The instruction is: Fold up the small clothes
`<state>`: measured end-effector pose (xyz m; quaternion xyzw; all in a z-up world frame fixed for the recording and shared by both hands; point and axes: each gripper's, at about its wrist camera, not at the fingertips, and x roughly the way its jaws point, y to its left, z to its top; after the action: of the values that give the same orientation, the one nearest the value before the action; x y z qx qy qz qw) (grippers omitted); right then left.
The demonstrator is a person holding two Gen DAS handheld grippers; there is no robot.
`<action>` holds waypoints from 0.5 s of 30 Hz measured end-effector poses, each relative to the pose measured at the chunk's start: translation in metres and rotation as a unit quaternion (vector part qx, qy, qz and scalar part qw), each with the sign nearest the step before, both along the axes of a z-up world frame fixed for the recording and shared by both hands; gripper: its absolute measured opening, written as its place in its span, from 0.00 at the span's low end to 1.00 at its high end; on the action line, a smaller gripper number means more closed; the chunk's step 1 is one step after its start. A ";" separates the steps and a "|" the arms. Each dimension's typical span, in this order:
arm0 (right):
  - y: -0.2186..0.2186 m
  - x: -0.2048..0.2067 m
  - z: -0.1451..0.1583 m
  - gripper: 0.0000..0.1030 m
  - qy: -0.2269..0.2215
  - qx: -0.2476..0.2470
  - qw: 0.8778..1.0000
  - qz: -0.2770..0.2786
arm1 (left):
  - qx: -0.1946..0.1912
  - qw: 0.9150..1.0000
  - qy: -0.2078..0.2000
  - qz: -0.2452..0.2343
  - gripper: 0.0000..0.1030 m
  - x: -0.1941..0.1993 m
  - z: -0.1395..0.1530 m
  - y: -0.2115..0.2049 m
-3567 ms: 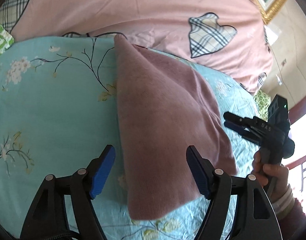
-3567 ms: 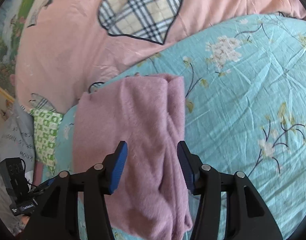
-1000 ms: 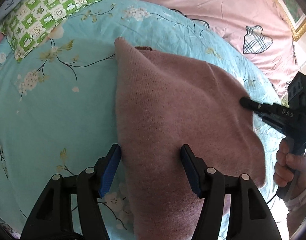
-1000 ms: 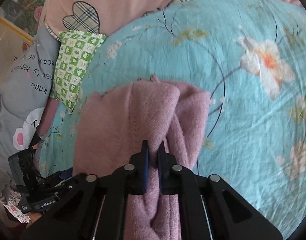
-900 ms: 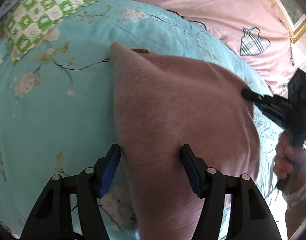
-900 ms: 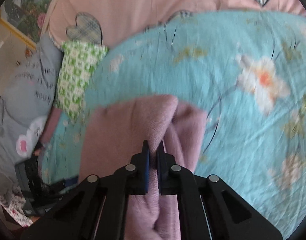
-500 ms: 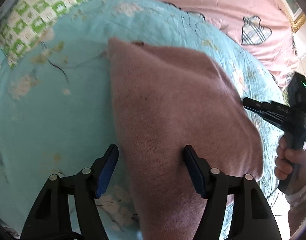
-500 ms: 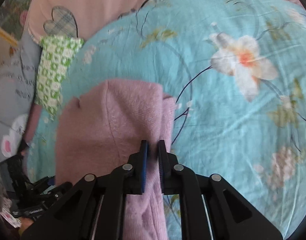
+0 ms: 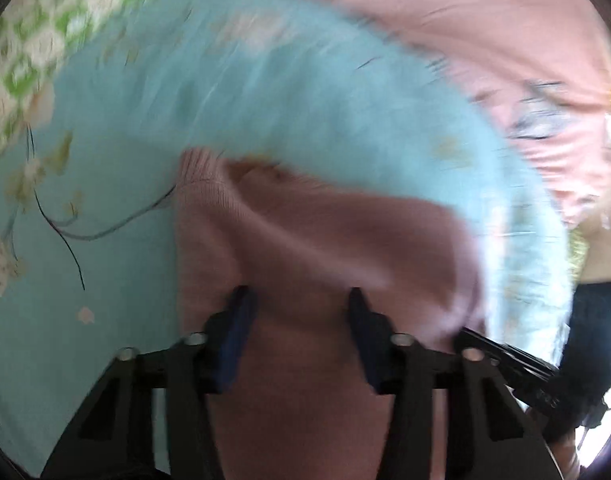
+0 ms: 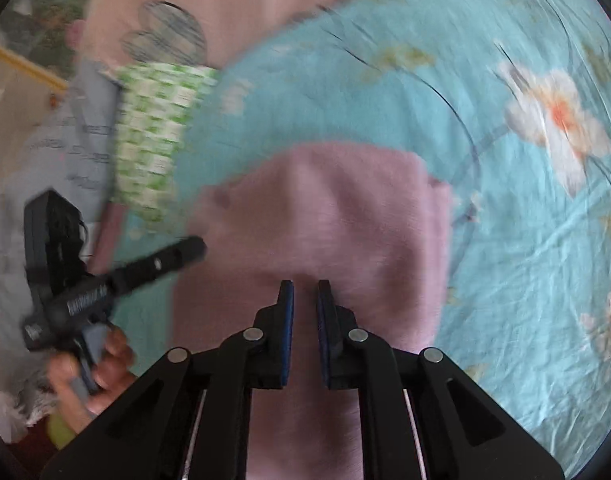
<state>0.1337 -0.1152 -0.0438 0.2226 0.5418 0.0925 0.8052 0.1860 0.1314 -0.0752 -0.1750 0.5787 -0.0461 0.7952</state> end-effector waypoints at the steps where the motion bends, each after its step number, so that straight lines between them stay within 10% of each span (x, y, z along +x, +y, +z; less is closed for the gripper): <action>1: -0.004 0.004 -0.012 0.03 0.016 -0.004 1.000 -0.007 | 0.004 1.000 -0.003 -0.002 0.40 0.004 -0.006 0.001; 7: -0.019 0.002 -0.015 0.00 0.004 0.031 0.999 -0.035 | 0.044 0.998 -0.018 -0.028 0.39 -0.005 0.017 -0.010; 15: -0.011 -0.058 0.031 0.03 -0.039 0.040 0.998 0.022 | -0.034 0.993 -0.085 -0.077 0.40 -0.113 0.066 -0.018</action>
<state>0.0755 -0.1261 -0.0127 0.2386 0.5103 0.1408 0.8142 0.0729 0.1130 -0.0088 -0.1524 0.5189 -0.1410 0.8292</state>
